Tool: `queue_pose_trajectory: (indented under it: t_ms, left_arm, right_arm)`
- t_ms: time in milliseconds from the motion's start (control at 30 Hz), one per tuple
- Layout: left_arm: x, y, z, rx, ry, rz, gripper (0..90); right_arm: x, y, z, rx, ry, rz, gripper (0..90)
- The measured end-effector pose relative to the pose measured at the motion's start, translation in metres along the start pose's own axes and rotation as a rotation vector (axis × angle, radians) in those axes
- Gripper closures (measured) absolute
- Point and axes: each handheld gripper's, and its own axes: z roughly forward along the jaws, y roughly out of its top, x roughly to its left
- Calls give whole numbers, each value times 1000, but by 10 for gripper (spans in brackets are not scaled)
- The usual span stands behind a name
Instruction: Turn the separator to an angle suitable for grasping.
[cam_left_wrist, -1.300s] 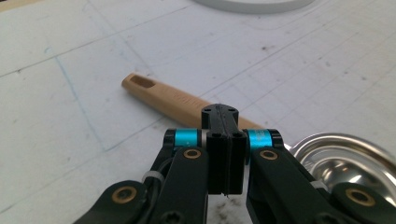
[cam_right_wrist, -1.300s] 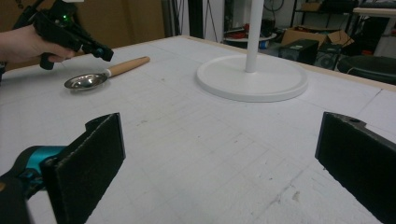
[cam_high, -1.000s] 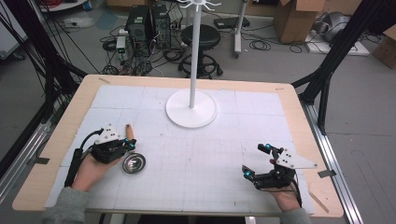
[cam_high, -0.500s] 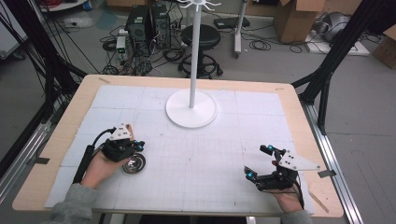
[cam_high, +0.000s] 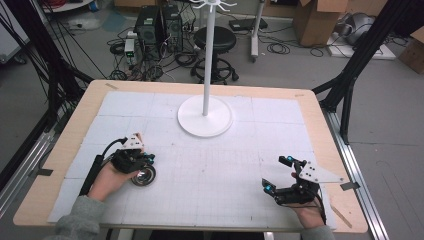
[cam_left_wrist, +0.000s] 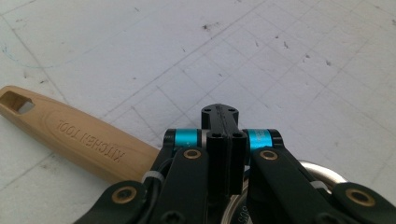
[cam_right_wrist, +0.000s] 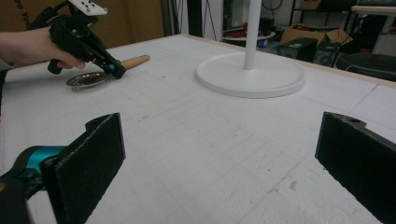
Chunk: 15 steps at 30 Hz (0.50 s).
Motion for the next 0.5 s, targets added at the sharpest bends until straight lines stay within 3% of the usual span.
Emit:
queue_pose_trajectory:
  t_ms: [500]
  left_arm:
    - [-2,-3,-7,33,-13,-2,899]
  right_arm:
    - [-1,0,3,4,13,6,7]
